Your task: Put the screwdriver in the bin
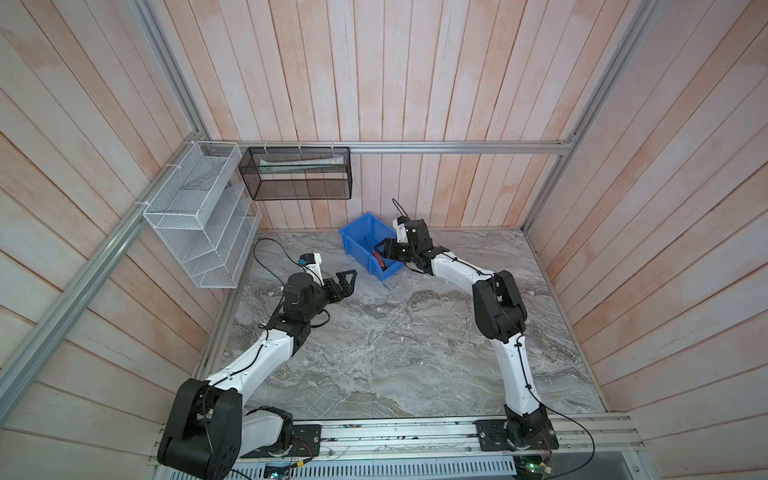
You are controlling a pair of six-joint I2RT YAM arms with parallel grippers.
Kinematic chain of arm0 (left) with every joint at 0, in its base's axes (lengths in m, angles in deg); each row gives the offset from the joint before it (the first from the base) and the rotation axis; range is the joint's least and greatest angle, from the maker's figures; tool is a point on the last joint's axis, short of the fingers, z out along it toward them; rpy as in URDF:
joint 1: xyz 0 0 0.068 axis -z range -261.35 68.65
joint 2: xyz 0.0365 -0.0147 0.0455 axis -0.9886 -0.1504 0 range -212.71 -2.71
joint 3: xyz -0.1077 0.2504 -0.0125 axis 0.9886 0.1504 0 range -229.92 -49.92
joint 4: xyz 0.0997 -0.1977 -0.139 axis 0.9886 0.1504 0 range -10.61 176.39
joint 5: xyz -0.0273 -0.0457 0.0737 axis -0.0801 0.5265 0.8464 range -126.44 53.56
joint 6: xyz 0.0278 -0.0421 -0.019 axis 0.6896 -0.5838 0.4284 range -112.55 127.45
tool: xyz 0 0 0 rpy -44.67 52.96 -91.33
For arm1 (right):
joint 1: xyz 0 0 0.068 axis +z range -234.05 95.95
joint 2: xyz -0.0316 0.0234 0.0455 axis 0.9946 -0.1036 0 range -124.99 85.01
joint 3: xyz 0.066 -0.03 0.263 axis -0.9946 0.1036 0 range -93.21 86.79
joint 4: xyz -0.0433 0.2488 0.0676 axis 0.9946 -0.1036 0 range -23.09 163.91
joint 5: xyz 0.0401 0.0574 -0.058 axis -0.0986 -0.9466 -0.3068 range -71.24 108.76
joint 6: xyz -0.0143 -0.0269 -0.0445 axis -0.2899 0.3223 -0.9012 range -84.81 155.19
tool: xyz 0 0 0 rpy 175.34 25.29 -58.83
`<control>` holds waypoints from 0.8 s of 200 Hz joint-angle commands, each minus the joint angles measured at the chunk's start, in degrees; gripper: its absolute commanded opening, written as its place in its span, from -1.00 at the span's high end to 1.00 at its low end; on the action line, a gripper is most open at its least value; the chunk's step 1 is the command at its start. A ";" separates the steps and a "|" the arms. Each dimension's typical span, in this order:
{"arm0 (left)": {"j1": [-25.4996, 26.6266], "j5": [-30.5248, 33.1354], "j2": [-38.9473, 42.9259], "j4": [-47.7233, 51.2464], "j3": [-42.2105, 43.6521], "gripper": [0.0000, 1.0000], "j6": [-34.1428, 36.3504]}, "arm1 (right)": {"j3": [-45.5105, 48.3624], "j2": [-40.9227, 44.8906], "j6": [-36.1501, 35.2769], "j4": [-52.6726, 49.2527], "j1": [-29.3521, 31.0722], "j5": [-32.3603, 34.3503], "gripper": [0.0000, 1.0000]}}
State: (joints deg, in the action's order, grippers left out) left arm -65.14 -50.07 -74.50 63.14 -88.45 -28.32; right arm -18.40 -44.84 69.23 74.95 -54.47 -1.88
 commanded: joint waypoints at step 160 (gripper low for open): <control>-4.83 53.09 0.24 -25.63 10.40 -1.00 26.54 | 63.00 45.97 -1.13 18.29 -20.96 43.82 -0.96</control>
State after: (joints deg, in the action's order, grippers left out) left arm -69.47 -13.28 -72.12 50.68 -82.52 -12.34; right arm 37.84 -1.06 67.02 91.61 -74.65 23.82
